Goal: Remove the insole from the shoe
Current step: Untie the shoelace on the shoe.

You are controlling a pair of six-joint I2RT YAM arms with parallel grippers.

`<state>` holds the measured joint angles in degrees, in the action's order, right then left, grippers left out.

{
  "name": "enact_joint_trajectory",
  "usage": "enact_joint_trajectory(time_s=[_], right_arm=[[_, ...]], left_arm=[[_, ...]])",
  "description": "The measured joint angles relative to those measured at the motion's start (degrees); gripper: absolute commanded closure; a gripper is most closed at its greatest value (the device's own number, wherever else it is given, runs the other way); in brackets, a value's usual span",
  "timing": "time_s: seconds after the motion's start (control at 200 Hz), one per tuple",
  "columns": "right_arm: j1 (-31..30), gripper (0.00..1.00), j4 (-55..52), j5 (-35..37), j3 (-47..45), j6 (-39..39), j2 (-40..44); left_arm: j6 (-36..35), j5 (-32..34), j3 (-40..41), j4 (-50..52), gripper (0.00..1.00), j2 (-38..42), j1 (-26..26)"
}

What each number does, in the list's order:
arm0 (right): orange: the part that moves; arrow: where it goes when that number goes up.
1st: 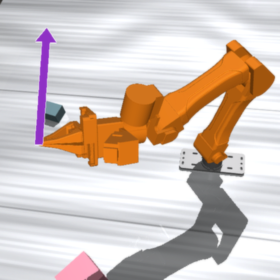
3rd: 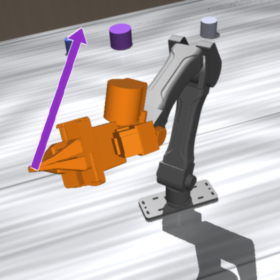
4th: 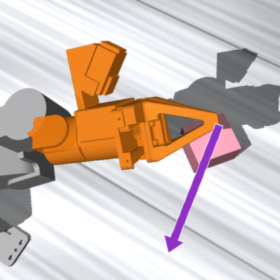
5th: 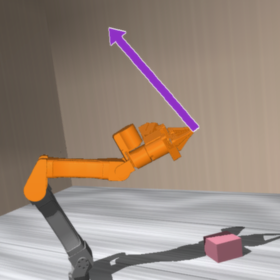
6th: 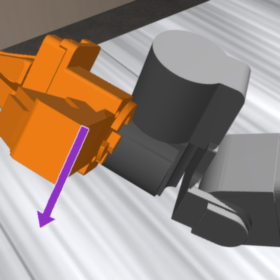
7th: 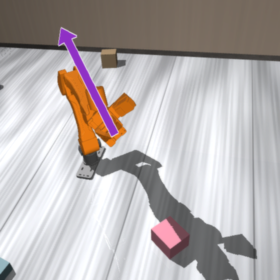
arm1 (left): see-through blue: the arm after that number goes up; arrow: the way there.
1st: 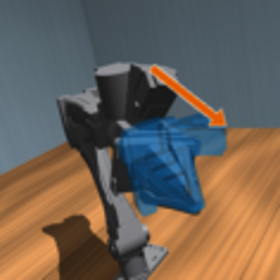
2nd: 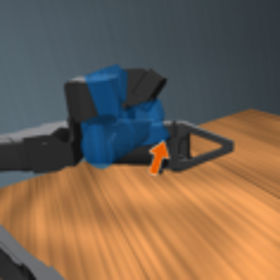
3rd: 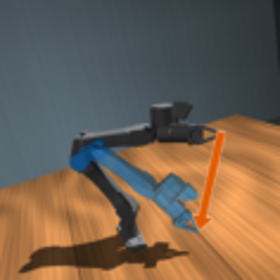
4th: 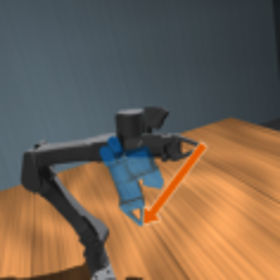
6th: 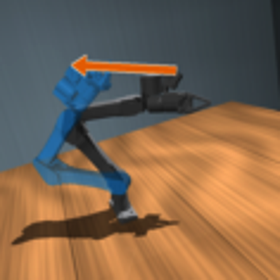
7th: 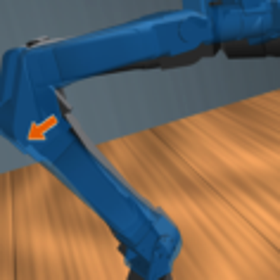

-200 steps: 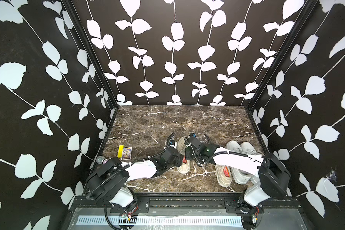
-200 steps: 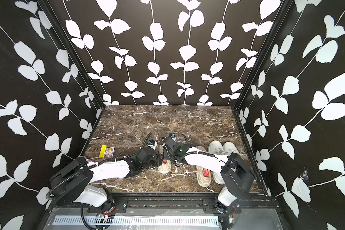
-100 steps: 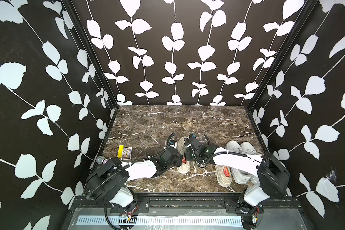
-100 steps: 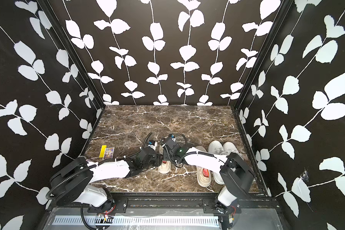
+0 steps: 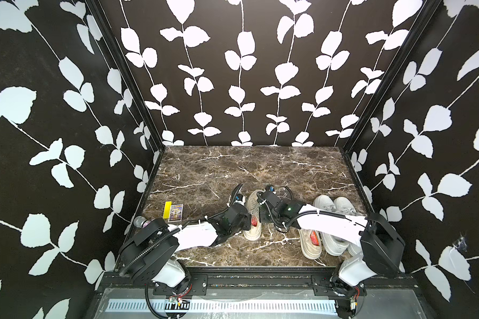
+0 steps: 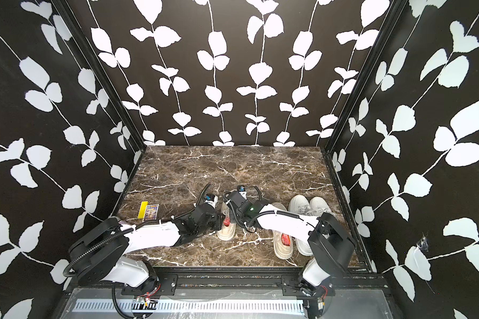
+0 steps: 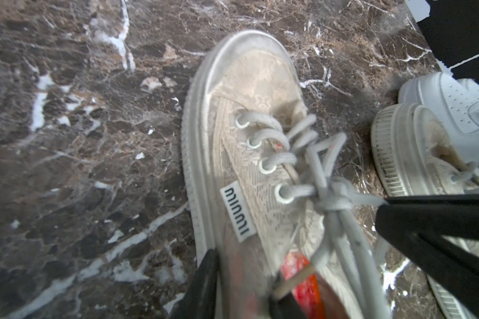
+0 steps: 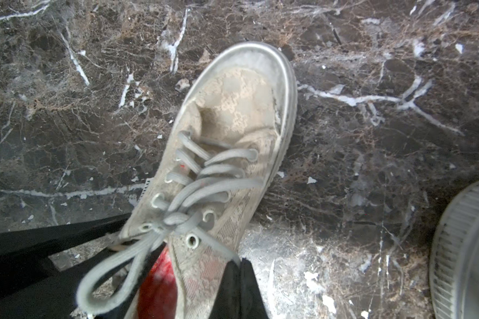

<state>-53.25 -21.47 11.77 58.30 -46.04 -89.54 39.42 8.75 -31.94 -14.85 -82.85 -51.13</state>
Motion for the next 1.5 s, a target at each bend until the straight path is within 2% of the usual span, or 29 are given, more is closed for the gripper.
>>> enact_joint_trajectory(time_s=[0.195,0.53,0.796,0.956,1.091,1.286,1.501], right_arm=[[0.2,1.0,-0.8,1.7,-0.3,0.1,0.8],[4.4,1.0,-2.4,5.2,-5.3,0.1,10.6],[8.5,0.99,-4.7,6.6,-7.1,0.7,13.7],[8.8,0.86,-0.7,0.0,-7.8,3.3,13.5],[7.8,0.74,3.7,-6.6,-7.6,5.9,8.4],[6.2,0.71,7.2,-12.7,-6.9,8.3,1.7],[5.9,0.71,8.4,-13.6,-6.3,9.5,1.0]], left_arm=[[0.0,0.7,0.0,0.5,0.85,0.5,0.3],[0.2,0.2,1.2,1.0,0.99,2.3,1.9],[-0.3,0.9,1.3,1.9,1.0,3.1,3.0],[-1.4,0.3,1.2,1.9,1.0,3.1,3.0],[-3.1,-1.3,0.8,1.9,1.0,2.6,3.1],[-5.6,-5.2,-1.2,1.7,1.0,0.5,3.2],[-7.7,-8.3,-1.9,1.2,1.0,-0.7,3.2]])
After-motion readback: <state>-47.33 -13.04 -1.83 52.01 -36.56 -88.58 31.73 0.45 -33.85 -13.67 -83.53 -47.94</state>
